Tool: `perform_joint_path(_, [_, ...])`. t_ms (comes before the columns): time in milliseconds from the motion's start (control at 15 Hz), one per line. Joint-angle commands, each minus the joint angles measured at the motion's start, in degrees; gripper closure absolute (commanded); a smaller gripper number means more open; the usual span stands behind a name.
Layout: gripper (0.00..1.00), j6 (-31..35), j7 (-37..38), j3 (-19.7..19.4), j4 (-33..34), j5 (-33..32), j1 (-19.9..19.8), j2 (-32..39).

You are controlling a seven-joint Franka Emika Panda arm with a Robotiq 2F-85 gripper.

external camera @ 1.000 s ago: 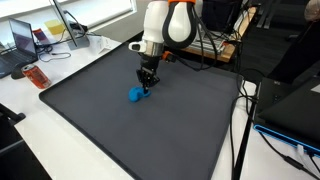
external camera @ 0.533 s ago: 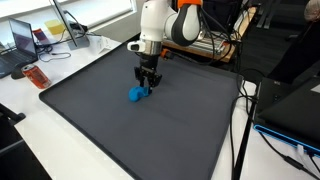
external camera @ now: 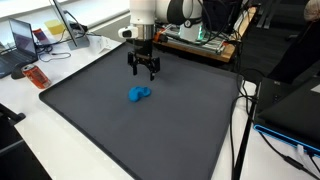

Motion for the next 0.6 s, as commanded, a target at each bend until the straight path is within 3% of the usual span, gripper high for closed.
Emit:
perform_joint_path(0, [0.00,-9.39,3.18,2.87,-0.81,-6.07,-3.84,-6.76])
perform_joint_path(533, [0.00,-27.63,17.34,3.56,6.24,-18.24,-1.91,-11.11])
